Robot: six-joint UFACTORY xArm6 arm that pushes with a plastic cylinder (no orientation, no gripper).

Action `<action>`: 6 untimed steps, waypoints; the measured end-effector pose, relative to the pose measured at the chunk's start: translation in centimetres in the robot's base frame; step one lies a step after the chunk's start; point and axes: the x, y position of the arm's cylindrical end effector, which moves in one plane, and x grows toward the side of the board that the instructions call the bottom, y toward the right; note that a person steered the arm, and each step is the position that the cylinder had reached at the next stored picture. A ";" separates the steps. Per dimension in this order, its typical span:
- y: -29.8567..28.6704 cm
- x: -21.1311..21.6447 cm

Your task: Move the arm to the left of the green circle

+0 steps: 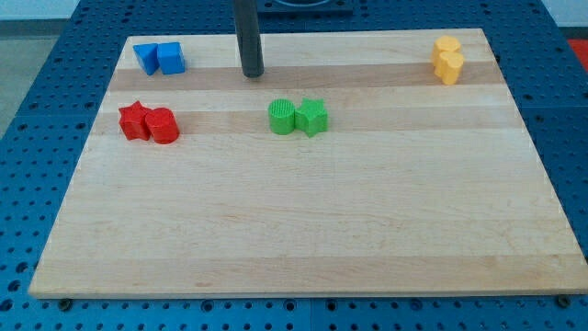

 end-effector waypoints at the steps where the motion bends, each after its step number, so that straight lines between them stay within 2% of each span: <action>1: 0.0 0.0; 4: 1.8 -0.6; 5: -0.5 4.5; 6: -1.6 6.6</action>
